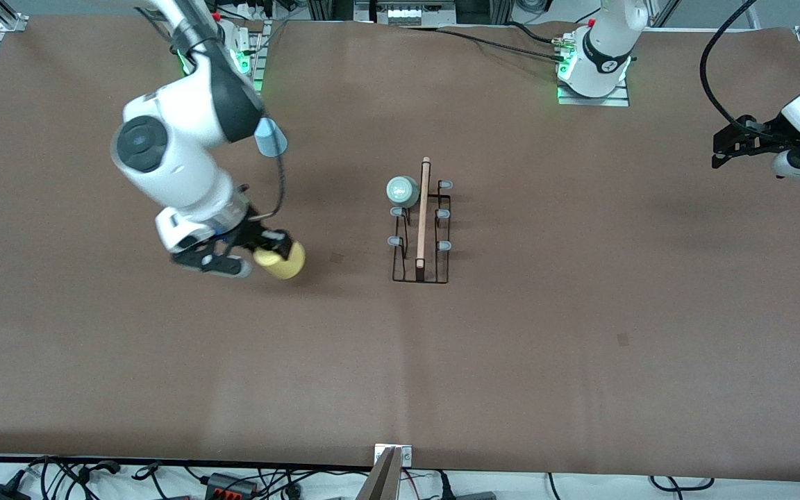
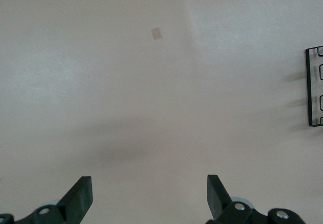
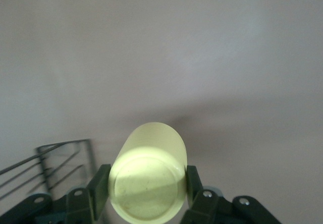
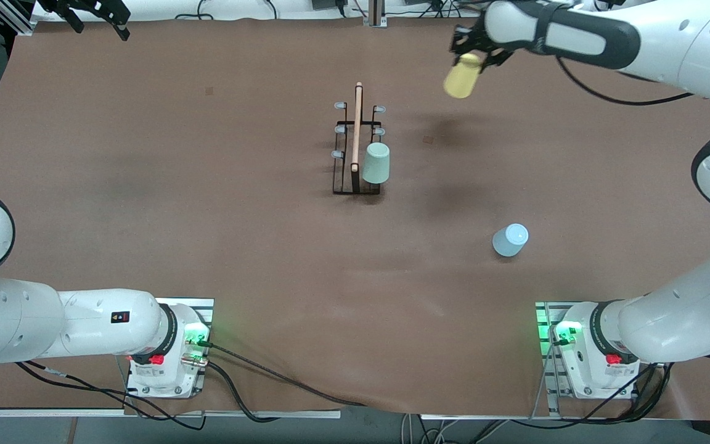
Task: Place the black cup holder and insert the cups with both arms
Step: 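Carry the yellow cup to the rack and lower it onto a peg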
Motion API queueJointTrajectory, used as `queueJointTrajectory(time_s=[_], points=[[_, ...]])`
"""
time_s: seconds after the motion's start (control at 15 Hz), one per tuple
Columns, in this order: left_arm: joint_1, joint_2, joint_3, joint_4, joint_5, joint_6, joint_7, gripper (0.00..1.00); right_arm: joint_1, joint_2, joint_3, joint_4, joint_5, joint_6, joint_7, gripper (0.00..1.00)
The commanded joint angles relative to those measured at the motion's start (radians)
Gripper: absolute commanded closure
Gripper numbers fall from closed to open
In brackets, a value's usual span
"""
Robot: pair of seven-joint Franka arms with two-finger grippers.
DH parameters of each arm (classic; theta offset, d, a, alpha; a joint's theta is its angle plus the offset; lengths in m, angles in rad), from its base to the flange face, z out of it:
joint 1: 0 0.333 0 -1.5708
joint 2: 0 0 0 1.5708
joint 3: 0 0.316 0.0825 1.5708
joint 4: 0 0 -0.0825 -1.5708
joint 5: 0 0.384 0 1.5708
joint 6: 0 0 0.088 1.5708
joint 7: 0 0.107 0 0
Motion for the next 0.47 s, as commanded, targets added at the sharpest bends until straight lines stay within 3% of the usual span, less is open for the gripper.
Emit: queueJointTrajectory(time_s=[0.0, 0.4], points=[[0.0, -0.003, 0.006, 0.0, -0.016, -0.008, 0.022, 0.0, 0.077, 0.001, 0.024, 0.057, -0.03, -0.012, 0.201, 0.86], [0.0, -0.003, 0.009, 0.0, -0.03, -0.008, 0.023, 0.0, 0.211, 0.132, 0.018, 0.221, -0.138, -0.057, 0.409, 0.86]])
